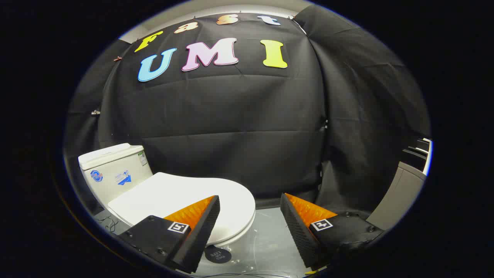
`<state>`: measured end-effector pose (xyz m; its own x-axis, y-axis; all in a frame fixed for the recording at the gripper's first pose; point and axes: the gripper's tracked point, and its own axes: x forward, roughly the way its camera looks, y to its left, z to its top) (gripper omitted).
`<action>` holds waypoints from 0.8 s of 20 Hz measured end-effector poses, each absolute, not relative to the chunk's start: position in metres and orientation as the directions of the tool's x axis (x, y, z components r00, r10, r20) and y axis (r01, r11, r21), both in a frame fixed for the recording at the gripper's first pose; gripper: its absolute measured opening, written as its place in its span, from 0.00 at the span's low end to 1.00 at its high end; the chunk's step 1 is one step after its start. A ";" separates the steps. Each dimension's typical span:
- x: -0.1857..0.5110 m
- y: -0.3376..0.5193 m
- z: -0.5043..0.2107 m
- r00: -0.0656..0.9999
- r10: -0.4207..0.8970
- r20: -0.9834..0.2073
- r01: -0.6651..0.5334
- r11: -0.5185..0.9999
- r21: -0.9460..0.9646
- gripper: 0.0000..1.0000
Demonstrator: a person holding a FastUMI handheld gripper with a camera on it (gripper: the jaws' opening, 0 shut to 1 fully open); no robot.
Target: Open the toilet lid.
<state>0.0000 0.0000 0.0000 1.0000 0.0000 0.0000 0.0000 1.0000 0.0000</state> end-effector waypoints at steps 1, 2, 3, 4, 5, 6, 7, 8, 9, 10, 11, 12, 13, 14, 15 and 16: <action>0.000 0.001 0.000 1.000 0.002 -0.003 -0.002 1.000 0.000 0.98; 0.001 0.001 0.000 1.000 0.002 -0.003 -0.002 1.000 0.002 0.99; 0.001 0.000 0.000 1.000 0.001 -0.001 -0.001 1.000 0.002 0.99; 0.000 0.000 0.001 1.000 0.001 0.001 -0.001 1.000 -0.001 0.98; 0.000 0.000 0.001 1.000 0.001 0.002 -0.001 1.000 -0.002 0.98; 0.000 0.001 0.000 1.000 0.002 0.002 -0.002 1.000 -0.002 0.98; 0.000 0.001 0.000 1.000 0.003 0.002 -0.003 1.000 -0.005 0.98; 0.000 0.001 0.000 1.000 0.002 -0.001 -0.002 1.000 -0.007 0.98; 0.000 0.001 0.000 1.000 0.002 -0.005 -0.002 1.000 -0.005 0.98; 0.001 0.001 -0.001 1.000 0.003 -0.004 -0.003 1.000 -0.004 0.98; 0.001 0.001 0.000 1.000 0.002 -0.002 -0.002 1.000 -0.005 0.99; 0.000 0.001 0.001 1.000 0.001 0.000 -0.001 1.000 -0.008 0.98; 0.000 0.001 0.001 1.000 0.001 0.002 -0.001 1.000 -0.009 0.98; -0.001 0.001 0.001 1.000 0.000 0.003 0.000 1.000 -0.008 0.98; -0.001 0.000 0.000 1.000 0.000 0.001 0.000 1.000 -0.006 0.98; 0.000 0.000 0.000 1.000 -0.001 -0.001 0.001 1.000 -0.004 0.98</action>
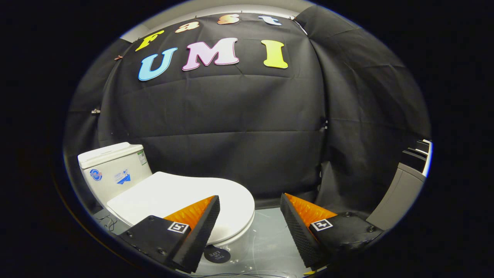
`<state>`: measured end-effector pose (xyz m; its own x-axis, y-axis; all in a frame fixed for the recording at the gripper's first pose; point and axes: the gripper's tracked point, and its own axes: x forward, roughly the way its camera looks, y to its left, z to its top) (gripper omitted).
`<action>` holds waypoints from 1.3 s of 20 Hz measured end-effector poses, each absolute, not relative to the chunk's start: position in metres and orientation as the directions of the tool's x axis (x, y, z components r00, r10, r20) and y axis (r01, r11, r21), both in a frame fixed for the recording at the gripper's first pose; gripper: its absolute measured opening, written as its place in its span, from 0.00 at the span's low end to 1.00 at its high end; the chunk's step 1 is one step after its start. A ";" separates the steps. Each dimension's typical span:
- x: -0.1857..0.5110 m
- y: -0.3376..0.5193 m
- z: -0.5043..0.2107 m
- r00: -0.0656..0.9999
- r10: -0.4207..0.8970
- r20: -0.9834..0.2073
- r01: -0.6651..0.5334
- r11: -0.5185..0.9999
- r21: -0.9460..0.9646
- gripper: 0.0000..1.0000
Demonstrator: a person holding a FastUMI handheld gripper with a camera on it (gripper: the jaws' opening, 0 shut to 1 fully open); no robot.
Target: Open the toilet lid.
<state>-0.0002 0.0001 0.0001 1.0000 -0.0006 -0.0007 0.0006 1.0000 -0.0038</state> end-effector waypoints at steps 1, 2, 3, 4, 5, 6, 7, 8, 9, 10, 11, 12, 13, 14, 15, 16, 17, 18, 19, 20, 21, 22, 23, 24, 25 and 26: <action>0.000 0.000 0.000 1.000 -0.001 -0.002 0.001 1.000 -0.003 0.98; 0.001 0.000 0.000 1.000 -0.001 -0.002 0.001 1.000 -0.003 0.98; 0.001 0.000 0.000 1.000 -0.001 0.000 0.001 1.000 -0.004 0.98; 0.000 0.000 0.001 1.000 -0.001 0.002 0.001 1.000 -0.006 0.99; 0.000 0.001 0.001 1.000 0.000 0.003 0.000 1.000 -0.007 0.98; 0.000 0.001 0.000 1.000 0.002 0.003 -0.002 1.000 -0.009 0.98; 0.000 0.001 0.000 1.000 0.003 0.001 -0.003 1.000 -0.010 0.98; 0.000 0.001 0.000 1.000 0.003 -0.001 -0.003 1.000 -0.011 0.98; 0.001 0.001 0.000 1.000 0.003 -0.002 -0.003 1.000 -0.012 0.98; 0.001 0.000 0.001 1.000 0.001 -0.002 -0.001 1.000 -0.013 0.98; 0.001 0.002 0.001 1.000 0.003 -0.002 -0.003 1.000 -0.011 0.98; 0.001 0.000 0.000 1.000 0.001 -0.003 -0.001 1.000 -0.008 0.98; 0.001 0.000 0.000 1.000 0.002 -0.005 -0.002 1.000 -0.004 0.98; 0.001 -0.001 -0.001 1.000 0.002 -0.008 -0.002 1.000 -0.001 0.98; 0.002 -0.001 -0.002 1.000 0.003 -0.010 -0.003 1.000 0.001 0.98; 0.002 -0.001 -0.002 1.000 0.004 -0.012 -0.004 1.000 0.002 0.98; 0.003 -0.001 -0.002 1.000 0.003 -0.013 -0.003 1.000 0.000 0.98; 0.002 -0.001 -0.002 1.000 0.000 -0.011 0.000 1.000 -0.008 0.98; 0.002 0.000 0.000 1.000 -0.002 -0.008 0.002 1.000 -0.014 0.99; 0.002 0.002 0.001 1.000 0.001 -0.008 -0.001 1.000 -0.009 0.98; 0.001 0.000 -0.001 1.000 0.003 -0.012 -0.003 1.000 -0.001 0.98; 0.003 -0.002 -0.004 1.000 0.003 -0.021 -0.003 1.000 0.009 0.98; 0.004 -0.004 -0.007 1.000 0.003 -0.029 -0.003 1.000 0.022 0.98; 0.006 -0.006 -0.010 0.999 0.002 -0.041 0.000 0.999 0.039 0.98; 0.007 -0.008 -0.013 0.999 0.000 -0.054 0.003 0.998 0.057 0.99; 0.009 -0.011 -0.017 0.998 0.004 -0.069 0.002 0.997 0.081 0.99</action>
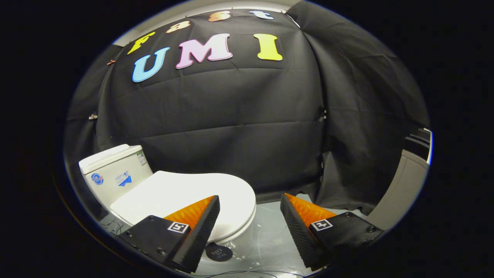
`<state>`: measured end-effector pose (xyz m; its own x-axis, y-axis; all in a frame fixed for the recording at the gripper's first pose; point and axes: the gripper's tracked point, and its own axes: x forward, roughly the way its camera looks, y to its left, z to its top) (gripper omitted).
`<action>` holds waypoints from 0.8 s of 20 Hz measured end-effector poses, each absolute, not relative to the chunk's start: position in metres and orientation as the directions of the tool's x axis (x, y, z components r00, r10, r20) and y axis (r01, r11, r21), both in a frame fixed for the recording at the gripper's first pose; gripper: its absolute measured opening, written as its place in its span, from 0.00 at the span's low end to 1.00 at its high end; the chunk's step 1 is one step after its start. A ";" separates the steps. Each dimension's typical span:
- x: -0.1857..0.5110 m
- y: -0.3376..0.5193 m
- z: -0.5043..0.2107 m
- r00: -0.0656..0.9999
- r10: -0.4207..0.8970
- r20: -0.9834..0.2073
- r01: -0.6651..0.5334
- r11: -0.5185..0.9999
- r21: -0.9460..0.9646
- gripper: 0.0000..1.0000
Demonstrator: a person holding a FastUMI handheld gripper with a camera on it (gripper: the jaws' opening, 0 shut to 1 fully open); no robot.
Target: Open the toilet lid.
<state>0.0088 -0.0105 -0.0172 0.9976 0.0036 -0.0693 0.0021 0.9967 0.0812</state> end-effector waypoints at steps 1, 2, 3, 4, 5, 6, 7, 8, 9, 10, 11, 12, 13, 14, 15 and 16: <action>0.010 -0.013 -0.022 0.996 0.005 -0.086 0.005 0.994 0.106 0.98; 0.010 -0.015 -0.032 0.993 0.003 -0.117 0.011 0.992 0.123 0.98; 0.010 -0.016 -0.038 0.990 0.009 -0.144 0.011 0.990 0.139 0.98; 0.010 -0.017 -0.045 0.986 0.014 -0.164 0.011 0.988 0.151 0.98; 0.006 -0.019 -0.053 0.983 0.018 -0.185 0.012 0.987 0.163 0.98; 0.004 -0.021 -0.061 0.977 0.025 -0.211 0.012 0.984 0.175 0.98; 0.002 -0.021 -0.071 0.972 0.035 -0.233 0.012 0.980 0.200 0.98; 0.001 -0.021 -0.077 0.966 0.049 -0.255 0.011 0.973 0.230 0.98; 0.000 -0.018 -0.081 0.959 0.066 -0.275 0.012 0.962 0.274 0.98; -0.001 -0.016 -0.089 0.948 0.084 -0.307 0.018 0.949 0.315 0.98; -0.004 -0.014 -0.097 0.941 0.103 -0.324 0.024 0.931 0.365 0.99; -0.007 -0.013 -0.108 0.929 0.121 -0.349 0.038 0.908 0.416 0.99; -0.008 -0.009 -0.118 0.915 0.156 -0.373 0.045 0.877 0.478 0.99; -0.012 -0.003 -0.126 0.900 0.191 -0.393 0.062 0.835 0.547 0.99; -0.011 0.006 -0.132 0.884 0.227 -0.409 0.077 0.792 0.606 0.99; -0.012 0.012 -0.136 0.873 0.265 -0.409 0.083 0.747 0.660 0.99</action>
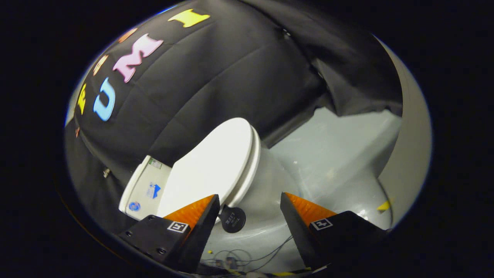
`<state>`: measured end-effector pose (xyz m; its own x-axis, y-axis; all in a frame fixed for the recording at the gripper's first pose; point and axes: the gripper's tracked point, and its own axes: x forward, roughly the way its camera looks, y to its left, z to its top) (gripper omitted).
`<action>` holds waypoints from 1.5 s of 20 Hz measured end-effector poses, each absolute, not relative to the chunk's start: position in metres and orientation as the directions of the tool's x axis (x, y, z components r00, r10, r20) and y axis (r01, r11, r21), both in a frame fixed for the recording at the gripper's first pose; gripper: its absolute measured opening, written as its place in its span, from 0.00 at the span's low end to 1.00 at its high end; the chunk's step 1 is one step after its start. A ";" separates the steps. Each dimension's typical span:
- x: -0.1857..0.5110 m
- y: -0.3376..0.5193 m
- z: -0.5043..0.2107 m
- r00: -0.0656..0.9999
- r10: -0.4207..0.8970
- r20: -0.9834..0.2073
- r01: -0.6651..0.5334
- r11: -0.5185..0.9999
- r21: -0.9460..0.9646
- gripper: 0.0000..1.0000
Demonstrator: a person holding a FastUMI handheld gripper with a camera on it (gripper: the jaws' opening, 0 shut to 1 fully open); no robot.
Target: Open the toilet lid.
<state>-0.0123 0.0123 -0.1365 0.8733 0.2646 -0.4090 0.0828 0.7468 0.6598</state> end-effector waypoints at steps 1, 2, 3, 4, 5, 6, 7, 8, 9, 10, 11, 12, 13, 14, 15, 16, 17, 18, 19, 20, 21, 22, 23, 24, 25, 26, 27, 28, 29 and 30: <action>-0.016 0.014 -0.138 0.864 0.291 -0.411 0.096 0.705 0.702 0.99; -0.019 0.018 -0.146 0.860 0.317 -0.400 0.101 0.662 0.742 0.91; -0.022 0.018 -0.148 0.857 0.341 -0.387 0.108 0.615 0.781 0.91; -0.023 0.018 -0.149 0.852 0.355 -0.385 0.128 0.573 0.810 0.90; -0.021 0.017 -0.150 0.855 0.354 -0.380 0.149 0.534 0.832 0.74; -0.019 0.016 -0.147 0.859 0.365 -0.360 0.153 0.487 0.860 0.58; -0.021 0.018 -0.146 0.858 0.382 -0.345 0.154 0.448 0.881 0.57; -0.020 0.021 -0.142 0.862 0.391 -0.322 0.148 0.414 0.898 0.57; -0.017 0.020 -0.142 0.867 0.385 -0.317 0.154 0.397 0.905 0.57; -0.015 0.022 -0.144 0.872 0.375 -0.316 0.157 0.397 0.904 0.46; -0.016 0.029 -0.144 0.864 0.400 -0.307 0.148 0.381 0.913 0.35; -0.018 0.031 -0.144 0.855 0.417 -0.307 0.150 0.368 0.918 0.35; -0.019 0.033 -0.142 0.853 0.429 -0.296 0.143 0.354 0.924 0.35; -0.020 0.036 -0.141 0.850 0.440 -0.291 0.136 0.350 0.927 0.35; -0.019 0.040 -0.139 0.849 0.447 -0.281 0.126 0.345 0.930 0.35; -0.019 0.044 -0.138 0.848 0.453 -0.276 0.120 0.344 0.931 0.35; -0.028 0.036 -0.145 0.847 0.428 -0.315 0.155 0.368 0.917 0.35; -0.020 0.034 -0.143 0.852 0.428 -0.301 0.158 0.338 0.928 0.24; -0.018 0.035 -0.144 0.844 0.450 -0.293 0.161 0.308 0.938 0.13; -0.018 0.031 -0.142 0.848 0.449 -0.282 0.162 0.288 0.944 0.11; -0.020 0.032 -0.141 0.852 0.451 -0.267 0.151 0.276 0.949 0.11; -0.021 0.034 -0.141 0.849 0.456 -0.266 0.149 0.275 0.950 0.10; 0.009 0.057 -0.159 0.860 0.432 -0.271 0.161 0.274 0.948 0.10; -0.014 0.037 -0.147 0.854 0.447 -0.268 0.156 0.271 0.950 0.07; -0.013 0.039 -0.148 0.858 0.440 -0.265 0.145 0.287 0.947 0.05; -0.017 0.038 -0.144 0.854 0.446 -0.268 0.150 0.282 0.948 0.05; -0.019 0.037 -0.142 0.854 0.447 -0.268 0.151 0.280 0.948 0.05; -0.018 0.036 -0.141 0.855 0.441 -0.272 0.148 0.294 0.944 0.05; -0.018 0.035 -0.142 0.856 0.433 -0.283 0.151 0.314 0.937 0.05; -0.017 0.035 -0.142 0.855 0.425 -0.297 0.158 0.332 0.930 0.05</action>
<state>-0.0167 0.0348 -0.1419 0.8548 0.4255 -0.2971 0.1578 0.3322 0.9299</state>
